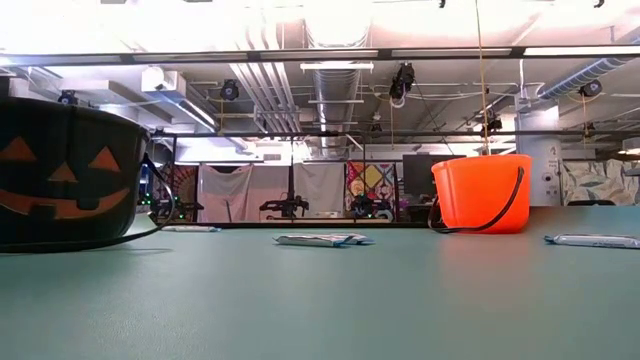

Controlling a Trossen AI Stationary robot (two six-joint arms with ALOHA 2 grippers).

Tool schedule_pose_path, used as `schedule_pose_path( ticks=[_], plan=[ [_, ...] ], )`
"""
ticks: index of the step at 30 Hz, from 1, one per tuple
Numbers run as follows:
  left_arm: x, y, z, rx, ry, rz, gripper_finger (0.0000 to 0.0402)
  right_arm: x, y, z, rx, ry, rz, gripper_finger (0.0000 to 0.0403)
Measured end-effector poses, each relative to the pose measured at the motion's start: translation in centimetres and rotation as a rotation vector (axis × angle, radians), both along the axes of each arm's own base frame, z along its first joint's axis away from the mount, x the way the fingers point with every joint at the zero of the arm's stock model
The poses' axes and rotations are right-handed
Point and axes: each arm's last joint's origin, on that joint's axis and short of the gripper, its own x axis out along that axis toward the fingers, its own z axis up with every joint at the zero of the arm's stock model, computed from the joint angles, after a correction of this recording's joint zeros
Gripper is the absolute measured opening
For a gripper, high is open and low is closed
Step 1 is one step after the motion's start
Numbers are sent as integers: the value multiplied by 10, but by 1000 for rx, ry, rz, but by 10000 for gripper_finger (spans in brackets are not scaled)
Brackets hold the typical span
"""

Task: Sort candy by brand, put in halloween buckets
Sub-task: Put the red candy into the black bucket

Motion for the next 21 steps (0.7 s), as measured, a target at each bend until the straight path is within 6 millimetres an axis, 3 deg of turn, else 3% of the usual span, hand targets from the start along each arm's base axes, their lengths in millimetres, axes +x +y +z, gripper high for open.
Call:
schedule_pose_path(
  ticks=[4,9,11,14,18,21],
  plan=[
    [0,13,36,129,-10,34,9,-4,-8,9,-12,-27,-7,119],
    [3,29,93,154,-102,51,9,-3,-23,14,-27,-43,-35,114],
    [1,43,108,204,-120,63,9,-2,-29,15,-25,-49,-54,114],
    [-10,79,132,262,-125,177,9,0,-34,15,-3,-51,-88,116],
    [-29,125,143,233,-96,370,10,0,-33,14,-1,-46,-89,113],
    [-39,153,134,184,-50,484,9,-1,-28,13,34,-28,-70,108]
  ],
)
